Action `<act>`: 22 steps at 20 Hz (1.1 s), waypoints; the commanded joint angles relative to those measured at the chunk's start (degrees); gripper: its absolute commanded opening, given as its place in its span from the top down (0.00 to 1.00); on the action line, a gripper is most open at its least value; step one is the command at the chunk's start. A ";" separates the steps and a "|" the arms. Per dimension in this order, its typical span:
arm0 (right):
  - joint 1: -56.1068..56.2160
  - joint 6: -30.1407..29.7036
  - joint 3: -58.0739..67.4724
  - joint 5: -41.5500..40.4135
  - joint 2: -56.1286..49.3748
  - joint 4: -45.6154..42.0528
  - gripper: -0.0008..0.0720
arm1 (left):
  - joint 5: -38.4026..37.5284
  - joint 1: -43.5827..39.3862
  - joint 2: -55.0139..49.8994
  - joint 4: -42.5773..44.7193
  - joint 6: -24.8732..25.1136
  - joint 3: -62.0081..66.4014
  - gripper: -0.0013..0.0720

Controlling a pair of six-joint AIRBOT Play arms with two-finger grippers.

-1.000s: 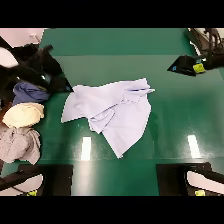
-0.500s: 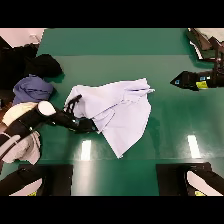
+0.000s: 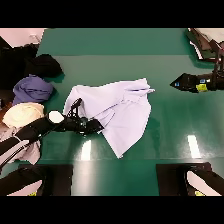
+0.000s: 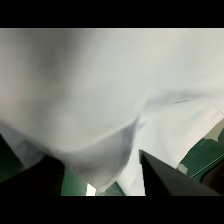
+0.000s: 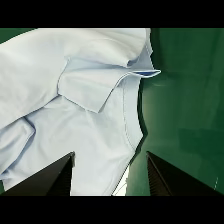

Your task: Fold the shirts.

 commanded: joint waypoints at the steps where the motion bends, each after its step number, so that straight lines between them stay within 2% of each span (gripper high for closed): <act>1: -0.02 0.04 -0.04 0.00 0.04 -0.02 0.30 | 1.14 -0.20 -0.96 -4.44 1.88 0.22 0.40; 2: -0.02 0.04 -0.04 0.02 0.04 -0.02 0.30 | 0.37 -0.20 -0.92 -4.44 2.80 0.63 0.64; 4: -0.02 0.04 -0.04 0.94 0.04 -0.02 0.30 | -1.53 -0.11 -0.90 -4.39 4.07 1.55 0.95; 8: -0.04 0.02 -0.04 5.92 0.04 -0.57 0.30 | -9.03 -0.02 1.01 0.26 4.50 6.05 0.95; 11: -0.22 0.02 -3.69 10.56 0.83 -0.66 0.30 | -15.06 -0.02 5.14 11.82 3.34 12.41 0.95; 14: -1.97 0.09 -13.68 7.87 4.33 -0.35 0.30 | -22.49 -0.02 8.02 23.52 3.37 19.10 0.95; 17: -2.47 1.14 -23.23 7.21 6.43 0.76 0.29 | -23.71 -0.04 8.09 24.79 3.34 20.50 0.95; 20: 0.31 1.09 -32.83 4.79 6.80 10.03 0.25 | -22.99 -0.04 7.82 24.81 2.71 20.50 0.95; 22: 5.84 1.11 -39.04 -1.88 6.82 16.44 0.25 | -22.97 -0.04 7.82 24.81 2.05 20.50 0.95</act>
